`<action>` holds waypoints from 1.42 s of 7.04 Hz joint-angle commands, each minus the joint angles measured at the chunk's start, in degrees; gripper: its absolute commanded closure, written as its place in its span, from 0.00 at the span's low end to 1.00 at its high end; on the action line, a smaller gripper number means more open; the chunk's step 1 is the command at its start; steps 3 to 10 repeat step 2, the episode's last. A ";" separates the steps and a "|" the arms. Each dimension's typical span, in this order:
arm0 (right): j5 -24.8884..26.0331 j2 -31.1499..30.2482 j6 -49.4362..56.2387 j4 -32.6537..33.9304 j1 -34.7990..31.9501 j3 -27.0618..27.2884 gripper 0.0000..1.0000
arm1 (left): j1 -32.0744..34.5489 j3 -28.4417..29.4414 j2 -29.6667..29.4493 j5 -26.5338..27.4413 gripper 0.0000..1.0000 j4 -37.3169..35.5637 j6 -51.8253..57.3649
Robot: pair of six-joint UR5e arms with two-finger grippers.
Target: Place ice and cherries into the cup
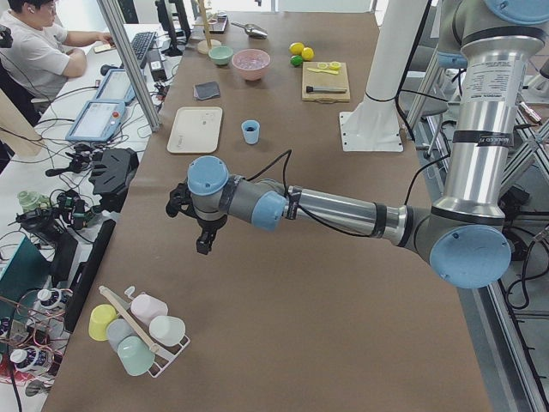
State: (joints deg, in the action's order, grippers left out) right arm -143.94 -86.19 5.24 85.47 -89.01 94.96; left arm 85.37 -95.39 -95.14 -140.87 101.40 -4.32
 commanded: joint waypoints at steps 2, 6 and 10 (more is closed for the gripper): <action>0.15 -0.38 0.03 -0.12 -0.63 0.40 0.02 | 0.06 -0.32 0.04 0.86 0.03 2.04 0.10; 0.15 -0.38 0.03 -0.12 -0.63 0.40 0.02 | 0.06 -0.32 0.04 0.86 0.03 2.04 0.10; 0.15 -0.38 0.03 -0.12 -0.63 0.40 0.02 | 0.06 -0.32 0.04 0.86 0.03 2.04 0.10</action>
